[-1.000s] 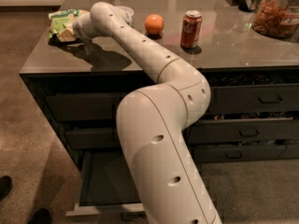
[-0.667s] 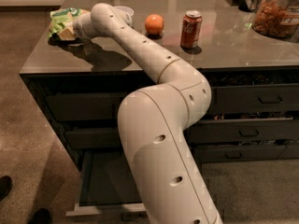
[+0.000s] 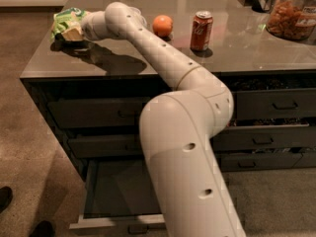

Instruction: Place green rice chip bag into bottom drawer

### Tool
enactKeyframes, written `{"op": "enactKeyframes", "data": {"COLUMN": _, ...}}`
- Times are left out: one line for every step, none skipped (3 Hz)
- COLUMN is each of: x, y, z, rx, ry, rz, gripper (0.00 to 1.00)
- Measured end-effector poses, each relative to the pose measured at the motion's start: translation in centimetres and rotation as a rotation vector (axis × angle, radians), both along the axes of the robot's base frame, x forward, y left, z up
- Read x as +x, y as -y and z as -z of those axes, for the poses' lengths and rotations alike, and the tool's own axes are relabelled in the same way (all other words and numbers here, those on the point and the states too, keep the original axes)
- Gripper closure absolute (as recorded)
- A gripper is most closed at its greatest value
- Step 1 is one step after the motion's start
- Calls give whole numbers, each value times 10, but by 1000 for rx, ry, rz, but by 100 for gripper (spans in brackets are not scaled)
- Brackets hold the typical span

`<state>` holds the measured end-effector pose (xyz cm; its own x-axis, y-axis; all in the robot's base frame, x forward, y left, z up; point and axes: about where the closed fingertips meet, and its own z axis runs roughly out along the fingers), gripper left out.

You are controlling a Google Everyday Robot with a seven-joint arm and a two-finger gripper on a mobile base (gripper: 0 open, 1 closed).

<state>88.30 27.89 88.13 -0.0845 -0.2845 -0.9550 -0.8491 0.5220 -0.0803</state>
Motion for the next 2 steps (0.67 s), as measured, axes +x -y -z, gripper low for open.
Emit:
{"op": "enactKeyframes", "data": {"x": -25, "y": 12, "z": -18, "rx": 11, "ry": 20, "rz": -80, "gripper": 100}}
{"op": "enactKeyframes", "data": {"x": -61, "y": 32, "z": -37, "rx": 19, "ry": 32, "rz": -169, "gripper": 100}}
